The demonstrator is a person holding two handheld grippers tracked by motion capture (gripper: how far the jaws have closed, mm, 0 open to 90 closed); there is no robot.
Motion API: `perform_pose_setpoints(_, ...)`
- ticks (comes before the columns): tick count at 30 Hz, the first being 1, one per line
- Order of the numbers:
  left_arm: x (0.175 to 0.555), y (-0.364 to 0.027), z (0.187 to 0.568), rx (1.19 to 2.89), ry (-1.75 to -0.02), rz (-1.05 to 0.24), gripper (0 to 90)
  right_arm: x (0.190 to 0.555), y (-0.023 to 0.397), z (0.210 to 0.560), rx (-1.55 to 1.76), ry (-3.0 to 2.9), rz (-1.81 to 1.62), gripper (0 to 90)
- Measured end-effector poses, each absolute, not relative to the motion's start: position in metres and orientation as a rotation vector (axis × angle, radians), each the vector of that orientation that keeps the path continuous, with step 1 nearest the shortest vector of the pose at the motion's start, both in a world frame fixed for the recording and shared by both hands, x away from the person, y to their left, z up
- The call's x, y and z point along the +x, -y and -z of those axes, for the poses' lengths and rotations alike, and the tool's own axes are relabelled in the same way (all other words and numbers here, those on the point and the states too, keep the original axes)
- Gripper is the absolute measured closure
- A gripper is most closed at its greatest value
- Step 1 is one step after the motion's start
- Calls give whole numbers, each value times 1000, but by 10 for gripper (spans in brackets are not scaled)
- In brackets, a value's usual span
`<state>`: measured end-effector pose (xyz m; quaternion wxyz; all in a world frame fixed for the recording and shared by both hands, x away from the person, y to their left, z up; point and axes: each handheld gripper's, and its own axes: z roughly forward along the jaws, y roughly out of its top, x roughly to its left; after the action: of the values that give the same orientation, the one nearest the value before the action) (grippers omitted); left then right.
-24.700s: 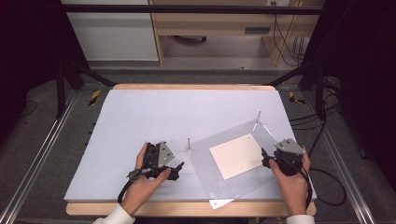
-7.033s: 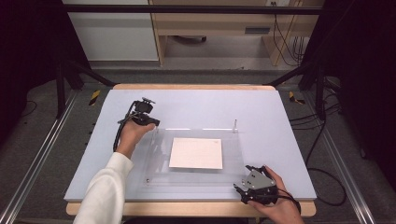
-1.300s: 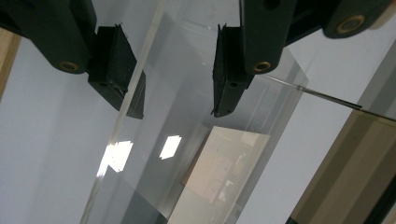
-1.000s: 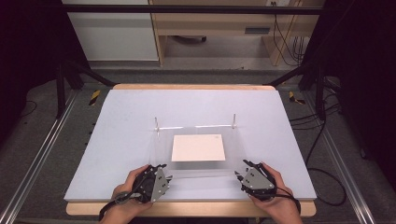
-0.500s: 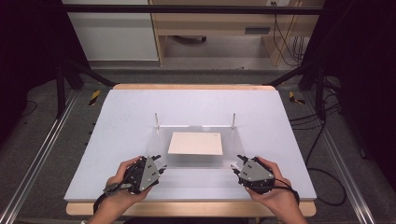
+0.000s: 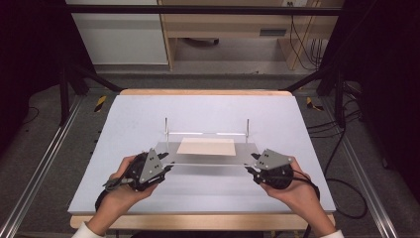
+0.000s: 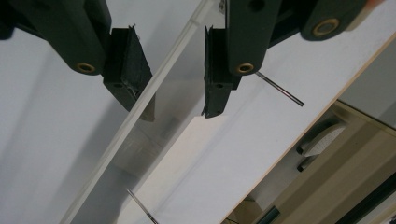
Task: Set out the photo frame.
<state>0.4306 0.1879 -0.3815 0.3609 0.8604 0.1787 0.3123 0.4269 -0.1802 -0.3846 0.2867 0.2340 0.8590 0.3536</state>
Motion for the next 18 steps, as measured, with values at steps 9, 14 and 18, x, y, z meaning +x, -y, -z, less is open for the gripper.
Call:
perform_pose_setpoints(9, 453, -188, 356, 2249, -481, -739, 644, 453, 187, 359, 649, -2362, -1015, 585)
perform_pose_setpoints(14, 465, -188, 345, 2256, -499, -698, 642, 467, 190, 348, 641, -2380, -1053, 588)
perform_pose_setpoints(18, 468, -187, 341, 2268, -504, -686, 643, 473, 193, 348, 644, -2372, -1096, 551)
